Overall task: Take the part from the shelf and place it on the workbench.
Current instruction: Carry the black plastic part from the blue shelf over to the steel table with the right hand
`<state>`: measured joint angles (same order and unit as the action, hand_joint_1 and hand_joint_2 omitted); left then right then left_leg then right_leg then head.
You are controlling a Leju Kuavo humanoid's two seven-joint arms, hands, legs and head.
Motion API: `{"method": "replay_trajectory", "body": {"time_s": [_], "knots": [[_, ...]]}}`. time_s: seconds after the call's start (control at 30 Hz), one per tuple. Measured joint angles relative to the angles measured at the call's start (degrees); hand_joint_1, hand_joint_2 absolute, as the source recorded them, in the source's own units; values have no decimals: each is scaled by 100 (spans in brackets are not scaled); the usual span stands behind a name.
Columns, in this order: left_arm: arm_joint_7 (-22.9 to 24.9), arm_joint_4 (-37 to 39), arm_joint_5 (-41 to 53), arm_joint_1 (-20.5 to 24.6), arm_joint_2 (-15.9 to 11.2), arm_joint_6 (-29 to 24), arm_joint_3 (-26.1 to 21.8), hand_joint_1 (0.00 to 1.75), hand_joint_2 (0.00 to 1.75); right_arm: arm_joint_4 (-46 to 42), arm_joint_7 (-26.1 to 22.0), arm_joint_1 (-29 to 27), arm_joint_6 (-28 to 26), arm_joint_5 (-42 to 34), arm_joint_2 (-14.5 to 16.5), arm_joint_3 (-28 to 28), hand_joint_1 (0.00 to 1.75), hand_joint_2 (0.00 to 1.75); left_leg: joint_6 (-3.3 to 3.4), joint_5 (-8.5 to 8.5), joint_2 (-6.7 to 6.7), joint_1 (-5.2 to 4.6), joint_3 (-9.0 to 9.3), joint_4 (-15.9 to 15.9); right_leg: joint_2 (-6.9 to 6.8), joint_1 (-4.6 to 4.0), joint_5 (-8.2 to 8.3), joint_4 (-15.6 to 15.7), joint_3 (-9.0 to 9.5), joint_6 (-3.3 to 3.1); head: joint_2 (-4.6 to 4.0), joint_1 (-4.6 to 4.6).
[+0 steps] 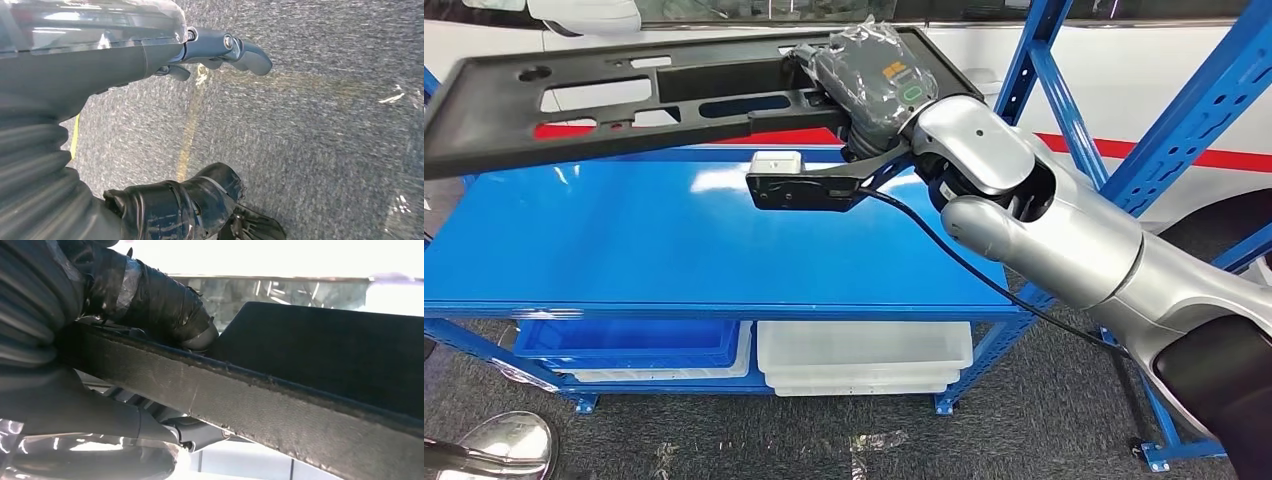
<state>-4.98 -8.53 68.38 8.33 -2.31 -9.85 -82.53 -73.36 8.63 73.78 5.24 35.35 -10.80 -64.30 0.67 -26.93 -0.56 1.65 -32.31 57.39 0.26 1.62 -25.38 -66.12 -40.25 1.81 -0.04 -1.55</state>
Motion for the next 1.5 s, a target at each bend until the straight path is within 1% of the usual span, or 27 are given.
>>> {"method": "replay_trajectory", "body": {"time_s": [0.07,0.13,0.23,0.3,0.37,0.4,0.43,0.5,0.57,0.63,0.73,0.8,0.87,0.9,0.93,0.97,1.03,1.1,1.17,1.23,1.27,1.3,1.37,1.4,1.43,1.47,1.5], "knots": [[-7,0,6,5,1,8,0,0,175,2,-36,-18,17,43,30,-17,175,175,-84,-51,-15,0,-3,33,3,-33,188,562,263,-46,0,6],[-10,1,7,11,4,15,0,0,175,3,-45,-41,22,61,68,-26,175,175,-169,-60,-16,-1,-21,33,17,-79,162,678,314,-97,1,0],[-15,1,23,20,9,24,0,0,175,4,-65,-66,28,75,106,-29,175,175,-264,-153,6,22,-46,121,22,-59,156,735,360,-198,1,-18],[-19,-1,38,26,7,25,0,0,175,9,-103,-65,29,94,137,-29,175,175,-290,-403,26,24,-293,625,12,-47,145,765,409,-263,0,-42],[-20,-1,42,25,5,27,0,0,175,22,-141,-74,34,117,171,-34,175,175,-305,-632,27,21,-696,1331,8,-64,121,760,429,-309,0,-52],[-20,0,46,21,5,29,0,0,175,32,-162,-82,39,127,187,-40,175,175,-310,-629,28,20,-836,1520,10,-71,108,751,436,-319,0,-52],[-18,0,51,18,5,32,0,0,175,42,-179,-88,45,138,204,-46,175,175,-310,-518,28,20,-880,1504,13,-76,92,737,444,-324,0,-52],[-11,-1,74,19,-2,38,0,0,175,59,-205,-91,51,158,237,-56,175,175,-301,-100,32,21,-687,914,23,-73,48,694,459,-305,0,-54],[-3,-1,96,28,-9,42,0,0,175,71,-217,-84,51,170,271,-57,175,175,-273,126,27,-5,-440,339,35,-91,8,650,449,-255,1,-56],[2,0,104,33,-8,45,0,0,175,85,-223,-78,51,173,296,-58,175,175,-221,121,13,-38,-378,204,42,-114,7,645,433,-202,1,-57],[1,0,105,32,-8,54,0,0,175,105,-246,-77,51,182,313,-61,175,175,-109,155,6,-19,-368,167,26,-108,-49,595,405,-133,1,-54],[-10,-1,107,35,-9,69,0,0,175,117,-256,-71,52,187,317,-62,175,175,-43,167,9,-10,-347,139,8,-103,-308,157,209,-98,0,-50],[-16,-1,113,36,-10,77,0,0,175,129,-269,-79,62,195,323,-69,175,175,-6,159,11,-28,-342,138,2,-107,-612,-564,-135,-86,0,-50],[-16,-1,116,36,-9,78,0,0,175,136,-288,-88,76,199,330,-80,175,175,4,155,11,-40,-338,139,2,-108,-662,-804,-260,-90,0,-51],[-16,0,119,36,-9,79,0,0,175,141,-316,-95,95,202,338,-95,175,175,11,149,8,-54,-331,139,2,-112,-607,-847,-293,-105,0,-51],[-16,0,119,37,-9,80,0,0,175,145,-362,-96,127,197,355,-110,175,175,18,145,1,-68,-319,139,3,-123,-461,-674,-217,-135,0,-50],[-18,-1,119,38,-7,87,0,0,175,141,-473,-79,217,159,407,-131,175,175,21,133,-18,-96,-292,137,2,-165,-104,58,142,-253,0,-52],[-20,0,117,38,-3,97,0,0,175,108,-557,-42,312,103,521,-145,175,175,-6,130,-20,-111,-296,133,-7,-207,47,584,403,-353,0,-57],[-35,1,116,42,-1,103,0,0,175,41,-580,-19,373,73,661,-176,175,175,-57,139,-3,-108,-298,109,-7,-228,48,703,452,-379,1,-56],[-65,1,116,54,0,110,0,0,175,-44,-580,-14,408,64,788,-214,175,175,-114,96,10,-102,-305,124,-13,-179,87,819,518,-389,1,-56],[-77,1,116,60,-1,115,0,0,175,-86,-581,-3,418,63,857,-233,175,175,-144,7,14,-101,-353,246,-23,-154,109,885,560,-395,1,-61],[-86,1,116,64,-3,119,0,0,175,-119,-582,7,425,63,910,-249,175,175,-173,-132,17,-95,-457,478,-34,-131,126,931,597,-399,0,-71],[-95,1,116,57,-17,124,0,0,175,-168,-585,23,434,63,997,-284,175,175,-233,-443,21,-76,-781,1167,-43,-135,124,944,616,-407,0,-84],[-101,1,116,49,-24,129,0,0,175,-180,-586,21,440,63,1021,-300,175,175,-263,-514,22,-59,-922,1431,-44,-130,117,938,617,-406,0,-86],[-108,1,116,39,-30,135,0,0,175,-192,-588,19,447,63,1045,-316,175,175,-293,-485,25,-38,-982,1522,-44,-121,107,924,617,-398,0,-86],[-115,1,116,33,-32,141,0,0,175,-201,-590,18,453,63,1064,-331,175,175,-324,-355,28,-11,-935,1397,-42,-106,89,899,616,-381,0,-86],[-120,1,116,31,-34,142,0,0,175,-212,-592,19,458,63,1081,-342,175,175,-358,-159,34,21,-789,1090,-39,-87,60,858,615,-352,0,-86]]}}
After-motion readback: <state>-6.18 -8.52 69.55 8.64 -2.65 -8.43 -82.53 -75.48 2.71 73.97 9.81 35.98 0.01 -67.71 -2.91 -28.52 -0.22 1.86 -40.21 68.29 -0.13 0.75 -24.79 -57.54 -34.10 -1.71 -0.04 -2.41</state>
